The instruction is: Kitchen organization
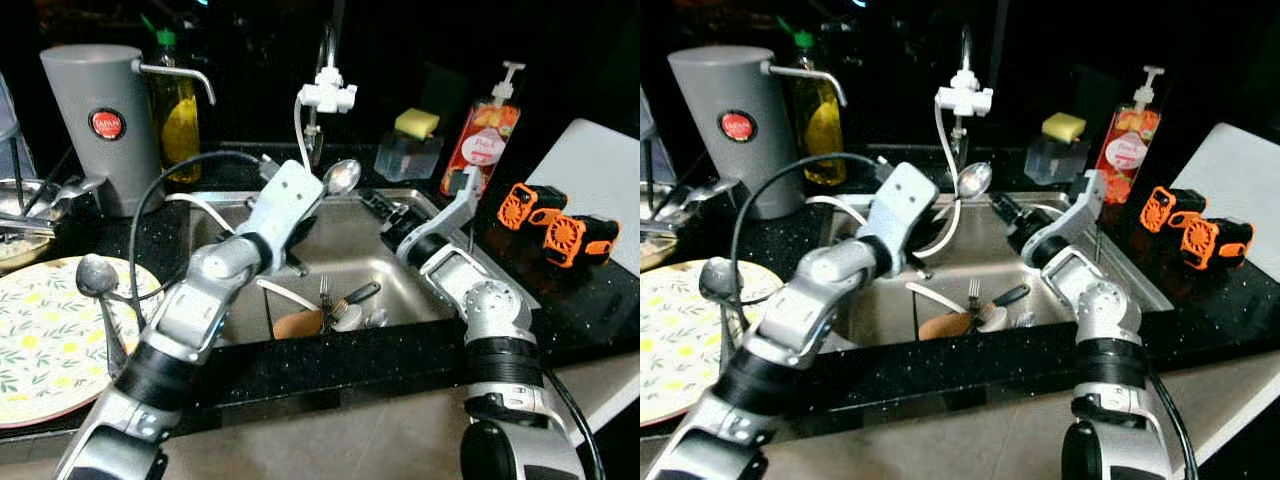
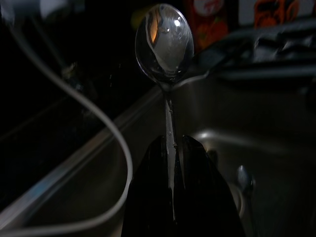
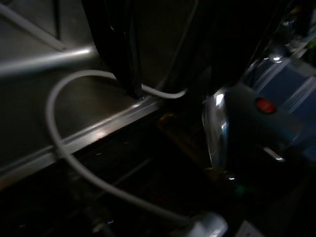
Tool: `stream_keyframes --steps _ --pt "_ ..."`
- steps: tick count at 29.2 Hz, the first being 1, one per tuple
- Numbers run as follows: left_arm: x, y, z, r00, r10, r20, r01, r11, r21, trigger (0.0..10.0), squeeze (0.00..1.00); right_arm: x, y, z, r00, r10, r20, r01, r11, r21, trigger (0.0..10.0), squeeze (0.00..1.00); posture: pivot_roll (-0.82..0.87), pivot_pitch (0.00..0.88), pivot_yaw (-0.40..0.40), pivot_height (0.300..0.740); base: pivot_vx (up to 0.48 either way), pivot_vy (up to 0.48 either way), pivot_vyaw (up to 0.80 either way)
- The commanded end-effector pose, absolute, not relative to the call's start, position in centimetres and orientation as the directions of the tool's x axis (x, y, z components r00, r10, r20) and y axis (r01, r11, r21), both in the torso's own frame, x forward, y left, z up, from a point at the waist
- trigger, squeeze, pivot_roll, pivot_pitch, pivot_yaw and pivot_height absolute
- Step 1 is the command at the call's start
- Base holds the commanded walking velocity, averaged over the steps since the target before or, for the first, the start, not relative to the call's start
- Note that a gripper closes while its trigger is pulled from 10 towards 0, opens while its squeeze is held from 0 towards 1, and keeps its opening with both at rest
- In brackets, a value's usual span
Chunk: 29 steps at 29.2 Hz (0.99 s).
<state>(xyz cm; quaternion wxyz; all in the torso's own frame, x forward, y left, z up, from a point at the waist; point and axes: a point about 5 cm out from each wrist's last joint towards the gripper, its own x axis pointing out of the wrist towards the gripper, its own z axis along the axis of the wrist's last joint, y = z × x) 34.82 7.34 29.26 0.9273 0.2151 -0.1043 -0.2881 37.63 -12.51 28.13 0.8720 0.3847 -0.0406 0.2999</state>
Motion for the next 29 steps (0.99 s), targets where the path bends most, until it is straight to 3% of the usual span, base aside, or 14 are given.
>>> stream_keyframes --steps 1,12,20,21,22,23,24,29 --pt "34.9 6.8 29.5 0.794 -0.601 0.09 0.507 0.737 0.448 10.0 0.0 37.3 -12.6 28.0 0.813 0.497 0.304 -0.558 0.513 0.652 10.0 0.0 0.13 0.062 -0.055 0.74 0.0 0.0 0.0" --pt "35.2 5.9 28.9 0.759 -0.642 0.111 0.568 0.735 0.37 10.0 0.0 36.2 -11.3 28.9 0.751 0.535 0.386 -0.631 0.412 0.657 10.0 0.0 0.13 0.057 -0.053 0.74 0.0 0.0 0.0" --pt "35.0 5.6 28.4 0.734 -0.673 0.094 0.611 0.714 0.343 10.0 0.0 36.0 -10.9 28.9 0.747 0.542 0.384 -0.636 0.417 0.649 10.0 0.0 0.13 0.055 -0.055 0.74 0.0 0.0 0.0" --pt "34.8 5.3 28.2 0.72 -0.689 0.09 0.629 0.701 0.337 10.0 0.0 36.0 -10.7 28.8 0.746 0.546 0.381 -0.637 0.418 0.648 8.5 0.0 0.13 0.054 -0.056 0.74 0.0 0.0 0.0" --pt "34.8 5.3 28.2 0.718 -0.69 0.09 0.63 0.7 0.335 10.0 0.0 35.9 -10.6 28.8 0.745 0.548 0.38 -0.638 0.419 0.647 3.8 0.0 0.13 0.054 -0.056 0.74 0.0 0.0 0.0" --pt "34.9 5.3 28.1 0.717 -0.691 0.09 0.633 0.7 0.331 10.0 0.0 35.9 -10.5 28.8 0.746 0.549 0.378 -0.636 0.42 0.647 0.9 0.0 0.13 0.054 -0.054 0.74 0.0 0.0 0.0" --pt "34.9 5.3 28.1 0.717 -0.691 0.09 0.633 0.7 0.33 10.0 0.0 35.9 -10.5 28.7 0.746 0.549 0.377 -0.636 0.42 0.647 0.0 0.0 0.13 0.054 -0.054 0.74 0.0 0.0 0.0" --pt "34.9 5.3 28.1 0.714 -0.694 0.089 0.638 0.698 0.326 10.0 0.0 35.7 -10.3 28.7 0.74 0.554 0.381 -0.643 0.417 0.642 0.0 0.0 0.13 0.054 -0.054 0.74 0.0 0.0 0.0"
